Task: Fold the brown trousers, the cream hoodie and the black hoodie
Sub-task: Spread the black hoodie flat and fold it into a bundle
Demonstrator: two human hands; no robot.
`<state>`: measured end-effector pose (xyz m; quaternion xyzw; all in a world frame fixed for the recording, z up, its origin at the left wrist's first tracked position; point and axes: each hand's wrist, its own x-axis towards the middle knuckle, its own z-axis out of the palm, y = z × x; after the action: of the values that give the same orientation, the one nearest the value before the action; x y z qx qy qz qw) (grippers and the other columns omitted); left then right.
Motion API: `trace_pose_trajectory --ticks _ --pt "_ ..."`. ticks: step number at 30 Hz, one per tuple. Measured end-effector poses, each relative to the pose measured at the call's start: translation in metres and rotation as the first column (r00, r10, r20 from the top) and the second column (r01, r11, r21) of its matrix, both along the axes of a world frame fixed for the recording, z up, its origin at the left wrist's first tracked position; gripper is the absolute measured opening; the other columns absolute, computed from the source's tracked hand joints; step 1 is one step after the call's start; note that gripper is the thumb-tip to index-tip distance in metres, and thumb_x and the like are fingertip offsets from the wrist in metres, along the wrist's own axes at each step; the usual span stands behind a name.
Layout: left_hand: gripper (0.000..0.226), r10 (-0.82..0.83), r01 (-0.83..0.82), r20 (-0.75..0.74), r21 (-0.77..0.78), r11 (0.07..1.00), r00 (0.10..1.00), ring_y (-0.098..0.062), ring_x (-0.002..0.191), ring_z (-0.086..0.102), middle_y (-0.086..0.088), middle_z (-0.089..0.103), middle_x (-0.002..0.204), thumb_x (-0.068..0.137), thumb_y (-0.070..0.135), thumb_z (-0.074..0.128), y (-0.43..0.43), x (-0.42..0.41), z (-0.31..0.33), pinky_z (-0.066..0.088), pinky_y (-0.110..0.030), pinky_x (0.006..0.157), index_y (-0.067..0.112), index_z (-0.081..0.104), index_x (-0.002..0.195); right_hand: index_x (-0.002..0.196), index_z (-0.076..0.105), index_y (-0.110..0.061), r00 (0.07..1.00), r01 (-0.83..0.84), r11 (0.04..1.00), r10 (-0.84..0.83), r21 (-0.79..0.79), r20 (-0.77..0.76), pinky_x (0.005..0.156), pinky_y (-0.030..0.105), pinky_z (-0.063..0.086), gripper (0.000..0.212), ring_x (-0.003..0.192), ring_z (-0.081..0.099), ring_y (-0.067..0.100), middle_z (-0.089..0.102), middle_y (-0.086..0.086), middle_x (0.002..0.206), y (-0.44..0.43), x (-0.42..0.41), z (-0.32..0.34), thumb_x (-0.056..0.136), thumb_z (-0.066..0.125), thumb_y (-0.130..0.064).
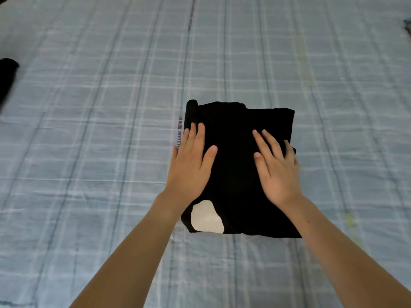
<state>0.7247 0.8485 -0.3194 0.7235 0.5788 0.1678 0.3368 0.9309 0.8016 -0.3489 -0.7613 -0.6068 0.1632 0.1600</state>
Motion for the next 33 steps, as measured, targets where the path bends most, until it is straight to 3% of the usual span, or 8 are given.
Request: trace_pose_trajectory --ticks 4,6,9,11,14,18,26,33 --pt "0.072 0.158 -0.132 0.263 -0.113 0.985 0.952 -0.015 0.151 0.007 0.019 0.0 0.163 0.087 0.067 0.05 -0.019 -0.012 0.005 0.019 -0.039 0.118 0.061 0.009 0.147 0.148 0.039 -0.045 0.925 0.136 0.985 -0.087 0.108 -0.371 0.119 0.031 0.02 0.058 0.148 0.023 0.017 0.027 -0.016 0.159 -0.008 0.021 0.01 0.094 0.061 -0.045" --pt "0.08 0.247 -0.173 0.388 -0.215 0.961 0.888 -0.008 0.143 0.025 0.017 0.013 0.16 0.075 0.07 0.059 -0.029 -0.014 0.006 0.03 -0.026 0.108 0.066 0.015 0.142 0.142 0.037 -0.056 0.821 0.279 0.96 -0.239 -0.001 -0.519 0.118 0.037 0.027 0.074 0.146 0.026 0.016 0.024 -0.011 0.157 -0.019 0.03 0.015 0.079 0.075 -0.052" --pt "0.084 0.282 -0.151 0.49 -0.289 0.945 0.825 0.003 0.134 0.037 0.023 0.03 0.153 0.077 0.061 0.07 -0.035 -0.013 -0.003 0.036 -0.015 0.099 0.061 0.02 0.144 0.142 0.024 -0.066 0.836 0.264 0.947 -0.32 -0.184 -0.445 0.117 0.048 0.029 0.082 0.142 0.031 0.03 0.035 0.001 0.153 -0.028 0.029 0.012 0.074 0.069 -0.07" --pt "0.081 0.283 -0.142 0.512 -0.298 0.944 0.811 0.005 0.131 0.041 0.026 0.036 0.15 0.079 0.055 0.073 -0.036 -0.012 -0.007 0.038 -0.013 0.094 0.06 0.024 0.143 0.142 0.021 -0.068 0.805 0.197 0.963 -0.267 -0.185 -0.529 0.112 0.038 0.037 0.083 0.135 0.044 0.017 0.048 -0.011 0.145 -0.035 0.026 0.009 0.073 0.065 -0.074" --pt "0.079 0.293 -0.14 0.507 -0.318 0.938 0.811 0.004 0.127 0.045 0.024 0.042 0.145 0.079 0.048 0.076 -0.038 -0.013 -0.002 0.041 -0.015 0.092 0.057 0.03 0.143 0.14 0.029 -0.068 0.643 0.122 0.971 -0.235 -0.205 -0.729 0.087 0.015 0.045 0.082 0.111 0.055 -0.017 0.054 -0.042 0.124 -0.047 0.028 0.015 0.071 0.074 -0.061" --pt "0.075 0.302 -0.141 0.498 -0.335 0.932 0.813 0.0 0.125 0.047 0.021 0.045 0.142 0.079 0.044 0.078 -0.059 -0.014 0.023 0.043 -0.02 0.096 0.054 0.036 0.141 0.135 0.047 -0.06 0.451 0.142 0.955 -0.296 -0.259 -0.842 0.077 0.013 0.053 0.071 0.105 0.063 -0.009 0.063 -0.036 0.117 -0.077 0.026 0.043 0.077 0.082 -0.04" --pt "0.068 0.377 -0.159 0.456 -0.447 0.88 0.806 0.015 0.111 0.053 0.037 0.05 0.122 0.082 0.042 0.074 -0.17 -0.027 0.141 0.047 -0.003 0.074 0.054 0.04 0.14 0.109 0.05 -0.073 0.437 0.282 0.931 -0.34 -0.232 -0.833 0.067 0.001 0.047 0.062 0.096 0.061 -0.018 0.062 -0.045 0.104 -0.188 0.004 0.178 0.078 0.083 -0.031" --pt "0.065 0.372 -0.199 0.442 -0.389 0.899 0.816 0.022 0.103 0.053 0.05 0.053 0.112 0.082 0.042 0.075 -0.233 -0.035 0.257 0.046 0.0 0.071 0.062 0.042 0.133 0.136 0.05 -0.055 0.425 0.299 0.945 -0.259 -0.136 -0.867 0.074 0.007 0.052 0.07 0.107 0.063 -0.008 0.063 -0.031 0.121 -0.256 -0.005 0.28 0.08 0.081 -0.029"
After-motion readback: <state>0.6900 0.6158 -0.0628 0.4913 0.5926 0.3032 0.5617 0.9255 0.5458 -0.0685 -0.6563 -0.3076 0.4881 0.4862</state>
